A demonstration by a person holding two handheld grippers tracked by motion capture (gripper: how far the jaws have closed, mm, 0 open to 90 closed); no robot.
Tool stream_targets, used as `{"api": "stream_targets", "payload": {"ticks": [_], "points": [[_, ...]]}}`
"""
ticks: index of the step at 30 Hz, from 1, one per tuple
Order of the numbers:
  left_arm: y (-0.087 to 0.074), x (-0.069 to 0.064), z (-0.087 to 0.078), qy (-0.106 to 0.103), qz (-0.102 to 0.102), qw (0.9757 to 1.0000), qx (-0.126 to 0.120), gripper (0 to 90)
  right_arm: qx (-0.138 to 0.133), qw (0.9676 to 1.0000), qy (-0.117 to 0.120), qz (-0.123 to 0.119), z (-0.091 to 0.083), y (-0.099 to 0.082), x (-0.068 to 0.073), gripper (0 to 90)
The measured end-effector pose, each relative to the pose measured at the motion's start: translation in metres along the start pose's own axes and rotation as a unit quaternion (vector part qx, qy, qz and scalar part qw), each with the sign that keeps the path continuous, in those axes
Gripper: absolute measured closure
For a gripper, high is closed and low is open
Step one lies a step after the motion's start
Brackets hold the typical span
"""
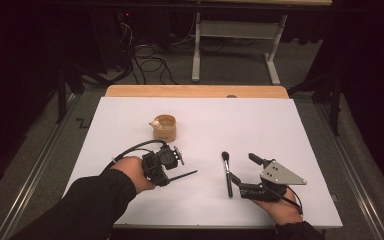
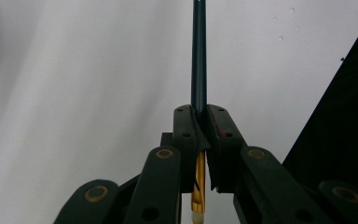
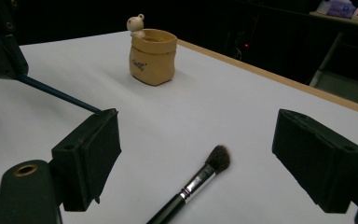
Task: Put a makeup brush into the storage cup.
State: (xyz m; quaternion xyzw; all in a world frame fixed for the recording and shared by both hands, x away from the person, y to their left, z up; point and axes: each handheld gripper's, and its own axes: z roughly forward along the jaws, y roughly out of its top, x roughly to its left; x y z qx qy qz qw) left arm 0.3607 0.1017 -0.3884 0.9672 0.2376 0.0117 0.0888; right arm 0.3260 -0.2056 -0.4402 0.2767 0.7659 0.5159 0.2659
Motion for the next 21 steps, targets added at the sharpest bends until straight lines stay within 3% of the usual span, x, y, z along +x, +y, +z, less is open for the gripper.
{"api": "stream_targets", "payload": {"ticks": [3, 9, 16, 21], "points": [[0.0, 0.0, 0.001, -0.002, 0.0, 1.0, 0.0, 83.3, 0.004, 1.0, 0.005, -0.005, 0.002, 0.006, 0.001, 15.7], [0.0, 0.001, 0.003, -0.007, -0.001, 1.0, 0.001, 83.3, 0.011, 0.9988, 0.022, -0.042, 0.007, 0.016, 0.007, 17.4], [0.0, 0.001, 0.005, -0.009, -0.001, 1.0, 0.0, 83.3, 0.037, 0.9936, 0.044, -0.098, 0.022, 0.023, 0.02, 28.6], [-0.001, 0.001, 0.005, -0.012, 0.0, 0.9999, 0.0, 83.3, 0.045, 0.9909, 0.052, -0.116, 0.032, 0.029, 0.025, 32.6]]}}
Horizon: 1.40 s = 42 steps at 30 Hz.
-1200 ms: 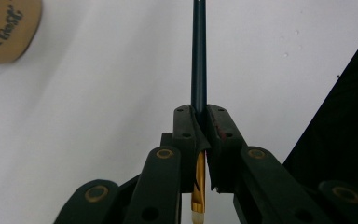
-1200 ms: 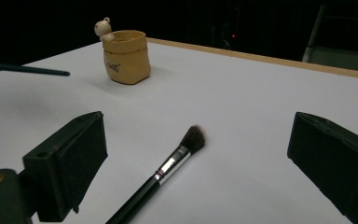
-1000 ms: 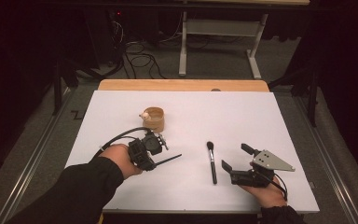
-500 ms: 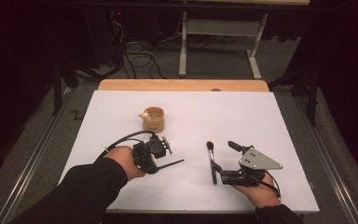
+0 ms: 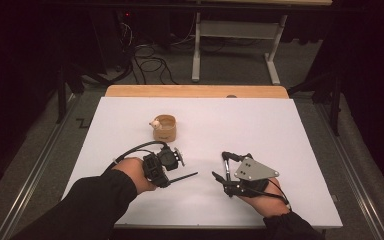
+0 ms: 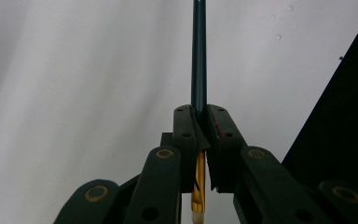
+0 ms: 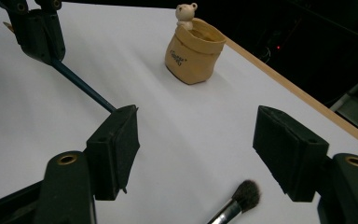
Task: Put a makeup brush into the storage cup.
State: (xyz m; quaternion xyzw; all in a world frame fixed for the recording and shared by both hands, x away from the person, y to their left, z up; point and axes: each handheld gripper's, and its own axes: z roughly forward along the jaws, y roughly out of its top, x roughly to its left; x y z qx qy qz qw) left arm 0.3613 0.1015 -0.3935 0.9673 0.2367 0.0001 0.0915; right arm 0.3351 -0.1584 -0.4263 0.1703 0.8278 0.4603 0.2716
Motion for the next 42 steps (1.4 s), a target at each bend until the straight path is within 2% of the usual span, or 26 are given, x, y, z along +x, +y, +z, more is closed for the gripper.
{"api": "stream_targets", "payload": {"ticks": [2, 11, 14, 17, 22, 32, 35, 37, 39, 40, 41, 42], "points": [[0.0, 0.0, 0.001, -0.001, 0.0, 1.0, 0.0, 83.3, 0.002, 1.0, 0.003, -0.001, 0.004, 0.003, 0.001, 34.1], [0.002, -0.002, 0.004, -0.002, 0.006, 1.0, 0.002, 83.3, 0.025, 0.9987, 0.022, -0.039, 0.019, 0.003, 0.006, 40.6], [0.002, -0.002, 0.004, -0.004, 0.007, 1.0, 0.003, 83.3, 0.03, 0.9984, 0.025, -0.042, 0.02, 0.002, 0.008, 41.9], [0.002, -0.001, 0.003, -0.006, 0.012, 0.9999, 0.007, 83.3, 0.036, 0.9974, 0.027, -0.057, 0.022, 0.001, 0.011, 43.2], [0.002, -0.004, 0.003, -0.011, 0.009, 0.9999, 0.002, 83.3, 0.047, 0.9951, 0.037, -0.079, 0.025, -0.001, 0.018, 45.6], [0.005, -0.006, 0.005, -0.016, 0.024, 0.9995, 0.01, 83.3, 0.065, 0.9881, 0.039, -0.134, 0.031, -0.006, 0.032, 53.7], [0.005, -0.007, 0.005, -0.019, 0.025, 0.9995, 0.011, 83.3, 0.078, 0.9836, 0.041, -0.157, 0.031, -0.007, 0.034, 55.2], [0.006, -0.009, 0.005, -0.02, 0.026, 0.9994, 0.012, 83.3, 0.077, 0.9827, 0.04, -0.163, 0.032, -0.008, 0.036, 56.4], [0.007, -0.01, 0.005, -0.022, 0.029, 0.9993, 0.013, 83.3, 0.084, 0.9787, 0.042, -0.183, 0.033, -0.009, 0.038, 58.5], [0.007, -0.011, 0.006, -0.024, 0.03, 0.9992, 0.014, 83.3, 0.085, 0.9792, 0.04, -0.18, 0.033, -0.009, 0.04, 59.5], [0.008, -0.012, 0.006, -0.024, 0.031, 0.9991, 0.015, 83.3, 0.085, 0.9765, 0.044, -0.193, 0.034, -0.01, 0.04, 60.4], [0.008, -0.012, 0.006, -0.024, 0.03, 0.9992, 0.013, 83.3, 0.089, 0.9758, 0.043, -0.195, 0.034, -0.01, 0.042, 61.0]]}}
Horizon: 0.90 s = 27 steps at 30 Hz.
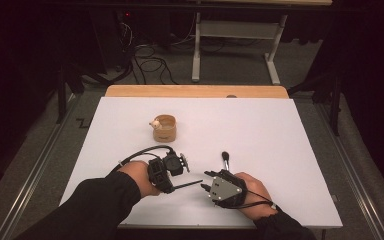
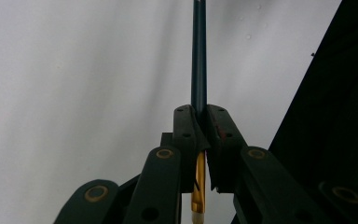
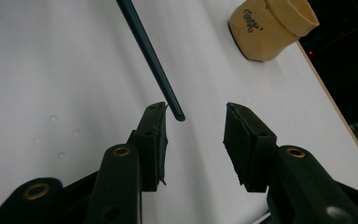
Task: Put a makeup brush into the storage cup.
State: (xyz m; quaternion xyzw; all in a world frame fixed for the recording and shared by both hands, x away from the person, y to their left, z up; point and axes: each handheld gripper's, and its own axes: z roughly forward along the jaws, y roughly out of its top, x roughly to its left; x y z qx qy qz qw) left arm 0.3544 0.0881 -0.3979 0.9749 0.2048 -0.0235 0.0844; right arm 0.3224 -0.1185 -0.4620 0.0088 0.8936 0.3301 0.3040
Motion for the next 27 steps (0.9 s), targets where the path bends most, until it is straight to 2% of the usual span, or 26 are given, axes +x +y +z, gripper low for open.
{"api": "stream_targets", "payload": {"ticks": [8, 9, 15, 20, 21, 22, 27], "points": [[0.002, -0.002, 0.001, -0.001, -0.002, 1.0, -0.003, 83.3, 0.005, 0.9999, 0.007, -0.008, 0.002, 0.001, 0.004, 65.2], [0.003, -0.002, 0.0, -0.001, 0.0, 1.0, -0.002, 83.3, 0.01, 0.9996, 0.007, -0.025, 0.002, 0.001, 0.003, 65.5], [0.006, -0.003, -0.001, -0.003, 0.007, 1.0, 0.004, 83.3, 0.013, 0.9994, 0.007, -0.031, 0.002, 0.002, 0.005, 67.7], [0.008, -0.004, -0.004, -0.004, 0.005, 1.0, 0.002, 83.3, 0.017, 0.9985, 0.009, -0.051, 0.0, 0.005, 0.003, 68.5], [0.008, -0.005, -0.005, -0.004, 0.001, 1.0, -0.001, 83.3, 0.018, 0.9988, 0.01, -0.045, 0.0, 0.006, 0.004, 68.5], [0.008, -0.005, -0.005, -0.004, -0.001, 1.0, -0.004, 83.3, 0.017, 0.9982, 0.014, -0.055, -0.001, 0.007, 0.002, 68.5], [0.009, -0.004, -0.007, -0.004, -0.003, 1.0, 0.0, 83.3, 0.025, 0.9974, 0.019, -0.065, -0.002, 0.01, 0.0, 69.3]]}}
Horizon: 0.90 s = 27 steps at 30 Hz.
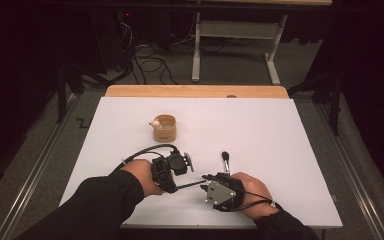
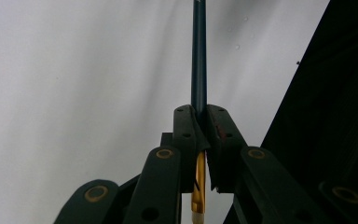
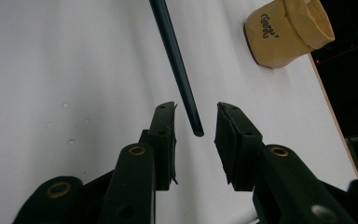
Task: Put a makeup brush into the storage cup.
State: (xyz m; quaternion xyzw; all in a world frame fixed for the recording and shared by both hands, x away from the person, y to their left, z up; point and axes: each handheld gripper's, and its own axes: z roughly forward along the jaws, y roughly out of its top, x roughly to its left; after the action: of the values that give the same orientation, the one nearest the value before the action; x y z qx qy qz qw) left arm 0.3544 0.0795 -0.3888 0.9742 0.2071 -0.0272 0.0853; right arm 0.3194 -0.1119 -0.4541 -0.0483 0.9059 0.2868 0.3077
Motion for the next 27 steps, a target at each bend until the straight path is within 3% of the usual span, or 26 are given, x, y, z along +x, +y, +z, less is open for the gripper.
{"api": "stream_targets", "payload": {"ticks": [2, 13, 27], "points": [[0.0007, 0.0003, -0.0002, 0.0, 0.002, 1.0, 0.003, 83.3, 0.003, 1.0, 0.003, 0.003, -0.0011, 0.0018, -0.0006, 70.0], [0.0024, -0.0002, 0.0003, -0.002, 0.007, 1.0, 0.005, 83.3, 0.016, 0.999, 0.027, -0.032, 0.001, 0.009, -0.0037, 73.6], [0.0037, -0.0017, -0.0002, -0.005, 0.013, 0.9999, 0.004, 83.4, 0.022, 0.9984, 0.04, -0.035, 0.0066, 0.0087, -0.0029, 77.5]]}}
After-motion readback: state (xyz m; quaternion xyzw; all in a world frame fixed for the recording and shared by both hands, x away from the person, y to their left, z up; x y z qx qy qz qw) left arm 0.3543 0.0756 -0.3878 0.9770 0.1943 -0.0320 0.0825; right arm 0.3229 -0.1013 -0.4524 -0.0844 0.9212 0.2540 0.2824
